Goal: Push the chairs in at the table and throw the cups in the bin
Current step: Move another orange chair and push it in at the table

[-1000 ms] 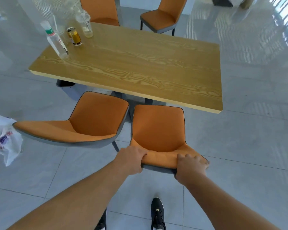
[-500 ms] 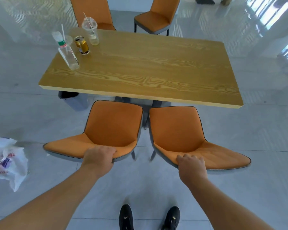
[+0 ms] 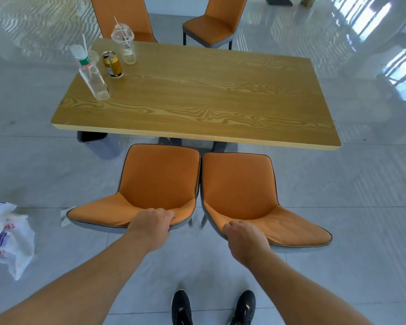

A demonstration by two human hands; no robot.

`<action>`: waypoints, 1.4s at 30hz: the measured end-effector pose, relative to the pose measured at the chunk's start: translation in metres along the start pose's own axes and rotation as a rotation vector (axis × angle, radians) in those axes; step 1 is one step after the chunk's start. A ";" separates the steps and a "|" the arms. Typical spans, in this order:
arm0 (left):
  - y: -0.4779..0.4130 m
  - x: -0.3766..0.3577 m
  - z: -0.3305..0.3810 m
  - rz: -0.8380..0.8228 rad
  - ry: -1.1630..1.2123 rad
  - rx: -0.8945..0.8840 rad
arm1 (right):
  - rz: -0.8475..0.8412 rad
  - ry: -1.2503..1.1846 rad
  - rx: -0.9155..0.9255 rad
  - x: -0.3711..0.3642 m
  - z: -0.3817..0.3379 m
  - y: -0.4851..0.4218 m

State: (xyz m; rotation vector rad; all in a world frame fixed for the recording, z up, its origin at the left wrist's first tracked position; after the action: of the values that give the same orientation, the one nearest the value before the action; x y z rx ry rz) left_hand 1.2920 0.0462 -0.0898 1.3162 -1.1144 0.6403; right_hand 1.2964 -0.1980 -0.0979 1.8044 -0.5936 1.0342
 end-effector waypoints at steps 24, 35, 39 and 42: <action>0.032 0.800 0.402 1.205 0.010 -0.288 | 1.421 0.124 -0.268 0.603 0.367 0.511; -0.030 0.899 0.616 1.274 0.022 -0.385 | 1.498 0.211 -0.357 0.640 0.554 0.631; -0.099 0.924 0.662 1.263 0.025 -0.410 | 1.456 0.207 -0.393 0.651 0.628 0.609; -0.162 0.951 0.696 1.269 0.034 -0.434 | 1.412 0.243 -0.442 0.670 0.690 0.588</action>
State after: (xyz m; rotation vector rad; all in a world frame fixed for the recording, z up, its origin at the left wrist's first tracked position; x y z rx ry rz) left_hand 1.6117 -0.8539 0.6187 0.0901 -1.8885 1.2086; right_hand 1.4781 -1.0488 0.6188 0.6612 -1.8603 1.7530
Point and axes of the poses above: each hand's wrist, its own y-axis away from the middle knuckle, its own x-axis out of the back of the hand, z = x × y, the point moved 6 cm from there along -y, towards the middle knuckle, and after that the axes turned 13 degrees about -y, right-handed, at the moved point
